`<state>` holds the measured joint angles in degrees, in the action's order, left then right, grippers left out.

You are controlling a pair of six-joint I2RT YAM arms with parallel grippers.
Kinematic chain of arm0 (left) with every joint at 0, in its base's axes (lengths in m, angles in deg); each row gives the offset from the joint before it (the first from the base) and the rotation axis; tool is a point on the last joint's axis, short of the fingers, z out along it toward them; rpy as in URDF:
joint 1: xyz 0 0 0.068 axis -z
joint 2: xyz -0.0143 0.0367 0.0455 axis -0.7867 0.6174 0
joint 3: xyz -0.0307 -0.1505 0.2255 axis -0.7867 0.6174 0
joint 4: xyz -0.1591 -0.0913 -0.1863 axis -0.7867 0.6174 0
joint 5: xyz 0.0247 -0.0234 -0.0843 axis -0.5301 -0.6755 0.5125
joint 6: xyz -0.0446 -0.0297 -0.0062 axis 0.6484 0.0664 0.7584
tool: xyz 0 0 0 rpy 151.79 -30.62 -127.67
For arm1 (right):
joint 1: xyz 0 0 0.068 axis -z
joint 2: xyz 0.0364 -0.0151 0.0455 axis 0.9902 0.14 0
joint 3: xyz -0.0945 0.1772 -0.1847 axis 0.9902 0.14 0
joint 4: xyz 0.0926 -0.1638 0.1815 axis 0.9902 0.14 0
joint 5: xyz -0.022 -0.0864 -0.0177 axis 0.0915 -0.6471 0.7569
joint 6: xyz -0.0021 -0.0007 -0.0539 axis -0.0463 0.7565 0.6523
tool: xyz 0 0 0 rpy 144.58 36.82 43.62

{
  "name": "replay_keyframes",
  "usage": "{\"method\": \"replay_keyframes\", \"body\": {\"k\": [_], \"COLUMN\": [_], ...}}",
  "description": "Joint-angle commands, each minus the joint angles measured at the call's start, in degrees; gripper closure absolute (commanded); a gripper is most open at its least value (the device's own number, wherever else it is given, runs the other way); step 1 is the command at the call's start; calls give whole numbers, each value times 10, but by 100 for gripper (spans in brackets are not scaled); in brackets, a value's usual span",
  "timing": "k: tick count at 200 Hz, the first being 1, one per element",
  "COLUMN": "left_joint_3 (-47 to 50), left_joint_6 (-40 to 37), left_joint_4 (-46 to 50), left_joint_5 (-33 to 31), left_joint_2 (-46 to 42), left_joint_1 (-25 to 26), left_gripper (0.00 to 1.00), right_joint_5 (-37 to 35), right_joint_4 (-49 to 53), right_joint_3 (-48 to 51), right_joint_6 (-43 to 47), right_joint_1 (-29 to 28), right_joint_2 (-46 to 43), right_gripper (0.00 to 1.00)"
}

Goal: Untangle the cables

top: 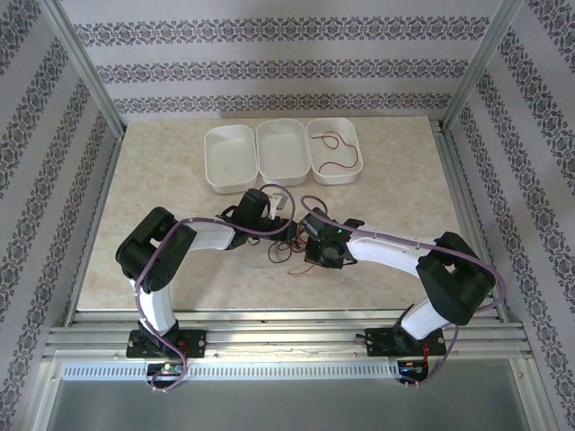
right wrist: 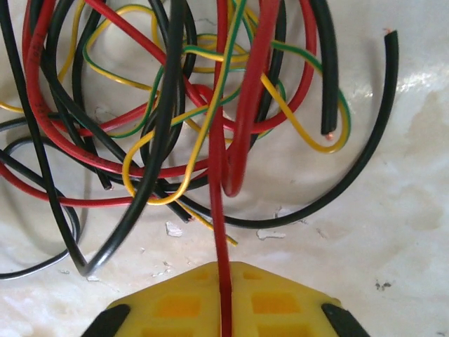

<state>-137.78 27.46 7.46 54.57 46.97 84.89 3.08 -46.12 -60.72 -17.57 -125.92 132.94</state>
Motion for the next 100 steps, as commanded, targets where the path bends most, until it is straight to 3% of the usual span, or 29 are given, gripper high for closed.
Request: {"method": "replay_keyframes", "body": {"k": [1, 19, 66, 100], "left_joint_3": [-16, -19, -11, 6], "left_joint_6": [-4, 0, 10, 12], "left_joint_4": [5, -1, -14, -8], "left_joint_5": [3, 5, -16, -65], "left_joint_2": [15, 25, 17, -11], "left_joint_1": [8, 9, 10, 8], "left_gripper": [59, 67, 98, 100], "right_joint_5": [-7, -15, -51, -77], "right_joint_4": [0, 11, 53, 76], "right_joint_3": [4, 5, -2, 0], "right_joint_6": [6, 12, 40, 56], "right_joint_1": [6, 7, 16, 35], "right_joint_2": [-10, -24, -82, -144], "right_gripper": [97, 100, 100, 100]}}
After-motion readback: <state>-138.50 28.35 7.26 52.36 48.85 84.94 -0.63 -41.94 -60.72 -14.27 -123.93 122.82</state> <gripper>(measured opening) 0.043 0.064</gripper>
